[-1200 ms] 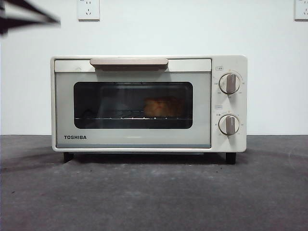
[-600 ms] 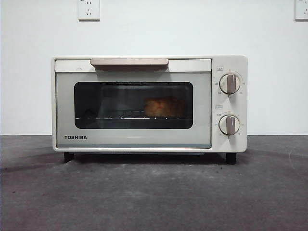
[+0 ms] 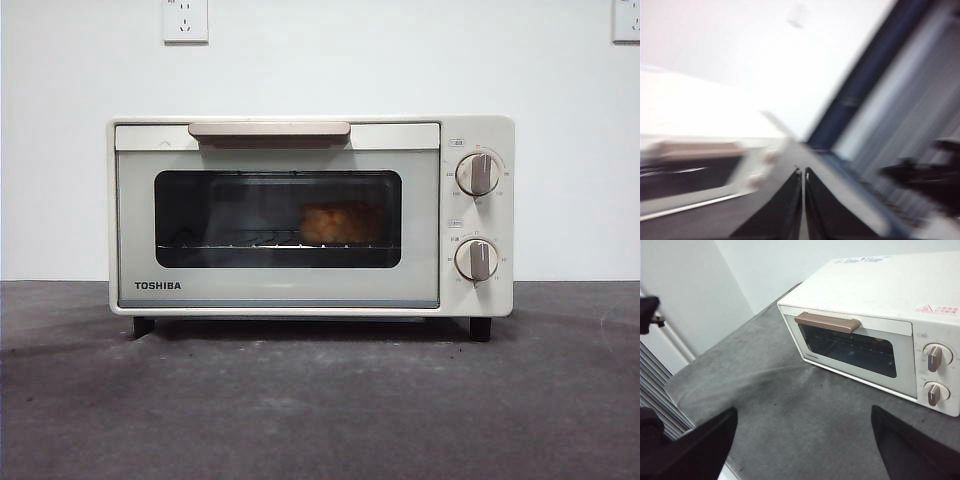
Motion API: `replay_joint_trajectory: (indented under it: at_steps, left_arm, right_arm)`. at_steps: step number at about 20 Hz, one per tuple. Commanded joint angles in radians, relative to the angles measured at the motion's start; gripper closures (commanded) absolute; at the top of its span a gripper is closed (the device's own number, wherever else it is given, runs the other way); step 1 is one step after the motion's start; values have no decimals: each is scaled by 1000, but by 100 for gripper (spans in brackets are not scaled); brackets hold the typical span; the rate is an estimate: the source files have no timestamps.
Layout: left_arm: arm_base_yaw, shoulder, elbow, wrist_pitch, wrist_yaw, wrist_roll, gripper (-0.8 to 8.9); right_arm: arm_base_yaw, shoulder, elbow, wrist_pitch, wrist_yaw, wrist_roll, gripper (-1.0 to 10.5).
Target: The left arm flap open the oven, the right arm pick bread and place it into oven, the left arm flap close the oven
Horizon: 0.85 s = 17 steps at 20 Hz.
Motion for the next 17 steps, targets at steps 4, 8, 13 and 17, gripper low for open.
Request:
replay_joint_trajectory:
  at_steps: [4, 8, 13, 17]
  left_arm:
    - [0, -110, 13, -343, -149, 394, 797]
    - [0, -122, 13, -408, -158, 414, 794]
    - [0, -122, 13, -410, -158, 399, 794]
    - [0, -122, 13, -410, -158, 400, 794]
  right_arm:
    - [7, 3, 16, 8, 7, -94, 572]
    - [7, 3, 16, 9, 10, -106, 583]
    - [7, 3, 16, 4, 7, -104, 594]
    - [7, 3, 16, -17, 18, -108, 925]
